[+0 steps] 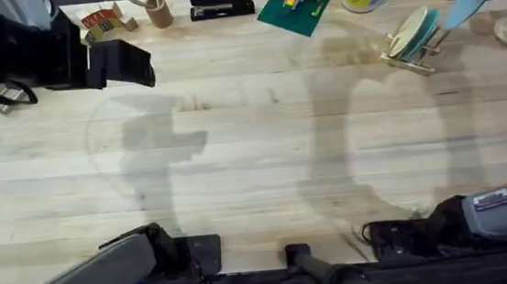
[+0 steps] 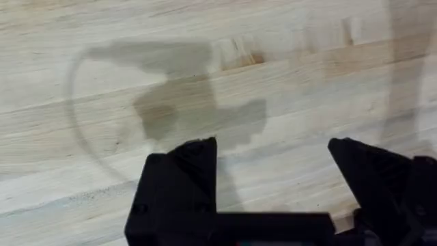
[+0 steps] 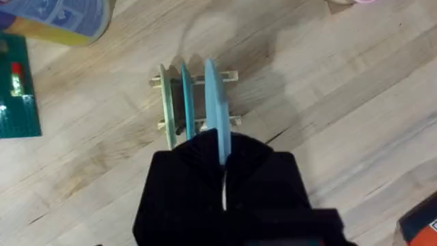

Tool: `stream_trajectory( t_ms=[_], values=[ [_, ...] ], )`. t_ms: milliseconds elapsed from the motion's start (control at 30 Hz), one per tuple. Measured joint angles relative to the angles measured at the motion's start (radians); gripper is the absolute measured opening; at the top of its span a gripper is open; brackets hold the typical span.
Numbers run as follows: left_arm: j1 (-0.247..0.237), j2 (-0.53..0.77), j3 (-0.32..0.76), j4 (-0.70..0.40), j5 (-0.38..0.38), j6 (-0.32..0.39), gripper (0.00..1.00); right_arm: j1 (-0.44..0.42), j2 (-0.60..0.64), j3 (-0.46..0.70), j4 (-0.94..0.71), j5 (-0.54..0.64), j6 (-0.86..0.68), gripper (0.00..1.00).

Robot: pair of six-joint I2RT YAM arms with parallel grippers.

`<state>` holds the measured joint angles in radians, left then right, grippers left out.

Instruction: Pick up the plates from the table one by one and place each into a slot on the dish rack.

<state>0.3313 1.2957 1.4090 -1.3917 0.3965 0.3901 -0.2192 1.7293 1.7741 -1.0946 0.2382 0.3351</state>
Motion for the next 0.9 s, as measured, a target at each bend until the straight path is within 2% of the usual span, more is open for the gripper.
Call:
stream_trajectory(
  t_ms=[333,633,900],
  values=[
    [0.0,0.0,0.0,-0.002,0.0,0.0,0.995,0.0,0.07,0.0,-0.001,-0.044,-0.003,0.03],
    [0.0,0.0,0.0,-0.004,0.0,0.0,0.995,0.0,0.085,0.0,0.0,-0.045,-0.003,0.03],
    [0.0,0.0,0.0,-0.004,0.0,0.0,0.995,0.0,0.148,0.0,0.0,-0.045,-0.003,0.03]
  ],
)
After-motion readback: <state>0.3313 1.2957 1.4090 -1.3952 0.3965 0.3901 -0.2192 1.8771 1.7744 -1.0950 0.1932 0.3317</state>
